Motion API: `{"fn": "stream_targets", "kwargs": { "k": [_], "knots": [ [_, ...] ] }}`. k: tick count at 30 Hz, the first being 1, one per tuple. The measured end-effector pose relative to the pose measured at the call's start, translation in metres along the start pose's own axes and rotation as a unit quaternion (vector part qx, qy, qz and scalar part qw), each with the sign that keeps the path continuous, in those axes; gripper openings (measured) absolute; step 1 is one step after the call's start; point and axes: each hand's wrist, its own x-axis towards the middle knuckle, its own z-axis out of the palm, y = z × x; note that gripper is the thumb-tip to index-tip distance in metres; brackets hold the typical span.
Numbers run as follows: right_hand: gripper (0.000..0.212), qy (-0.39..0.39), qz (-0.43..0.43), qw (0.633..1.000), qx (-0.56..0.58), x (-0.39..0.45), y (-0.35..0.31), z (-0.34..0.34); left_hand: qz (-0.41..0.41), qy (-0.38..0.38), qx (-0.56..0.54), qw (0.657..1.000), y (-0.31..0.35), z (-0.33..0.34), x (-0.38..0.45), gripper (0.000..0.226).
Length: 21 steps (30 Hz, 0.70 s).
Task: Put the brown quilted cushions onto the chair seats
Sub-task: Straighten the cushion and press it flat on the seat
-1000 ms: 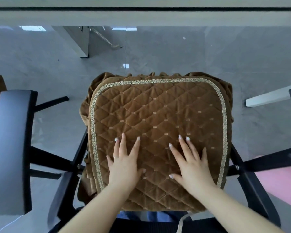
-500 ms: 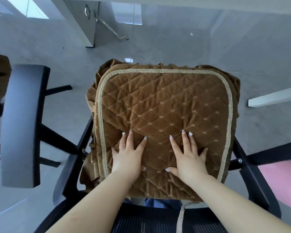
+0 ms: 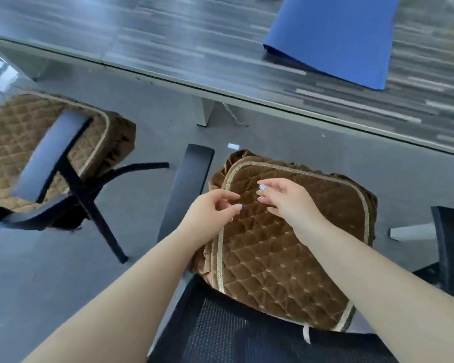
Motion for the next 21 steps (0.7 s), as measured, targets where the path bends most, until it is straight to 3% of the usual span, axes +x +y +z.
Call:
{"fn": "stream_targets", "kwargs": {
  "k": [7, 13, 21],
  "knots": [
    [0.018, -0.054, -0.019, 0.998, 0.011, -0.074, -0.081, 0.137, -0.006, 0.105, -0.083, 0.991, -0.061, -0.152, -0.099, 0.015],
    [0.010, -0.112, -0.034, 0.993, 0.030, -0.143, -0.144, 0.277, -0.002, 0.184, -0.066, 0.981, -0.128, -0.311, -0.187, 0.010],
    [0.012, -0.141, -0.056, 0.987, 0.047, -0.178, -0.211, 0.391, 0.008, 0.237, -0.079, 0.968, -0.165, -0.447, -0.240, 0.011]
  ]
}}
